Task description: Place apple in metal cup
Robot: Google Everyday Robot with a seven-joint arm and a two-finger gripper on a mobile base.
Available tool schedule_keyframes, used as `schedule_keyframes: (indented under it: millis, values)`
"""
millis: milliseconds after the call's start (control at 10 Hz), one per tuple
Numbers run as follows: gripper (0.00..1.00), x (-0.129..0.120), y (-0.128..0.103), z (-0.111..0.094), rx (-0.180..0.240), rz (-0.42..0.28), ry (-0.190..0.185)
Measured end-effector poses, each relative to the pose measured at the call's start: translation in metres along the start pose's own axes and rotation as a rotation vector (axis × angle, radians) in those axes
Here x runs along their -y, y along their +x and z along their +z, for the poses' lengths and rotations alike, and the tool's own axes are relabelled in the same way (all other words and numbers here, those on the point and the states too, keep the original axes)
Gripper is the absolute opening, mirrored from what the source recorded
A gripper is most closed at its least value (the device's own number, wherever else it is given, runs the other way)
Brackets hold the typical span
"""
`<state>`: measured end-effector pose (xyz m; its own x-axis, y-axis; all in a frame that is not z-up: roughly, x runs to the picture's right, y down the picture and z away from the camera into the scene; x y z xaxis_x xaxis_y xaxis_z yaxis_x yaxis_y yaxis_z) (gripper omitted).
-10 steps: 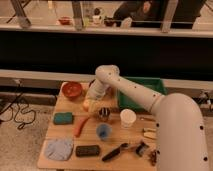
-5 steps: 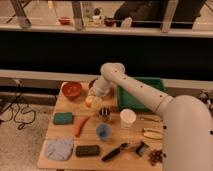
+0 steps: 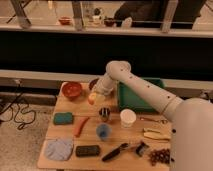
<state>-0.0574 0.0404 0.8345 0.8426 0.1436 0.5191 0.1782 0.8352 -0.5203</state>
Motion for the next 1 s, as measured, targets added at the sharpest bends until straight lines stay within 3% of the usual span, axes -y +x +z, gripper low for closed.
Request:
schedule_keyframes:
  millis: [700,1000]
  values:
    - [0.05,-0.026,0.007,-0.018,-0.113,0.006,-0.031]
    - [0.05,-0.033,0.02,-0.033,-0.133,0.03,-0.023]
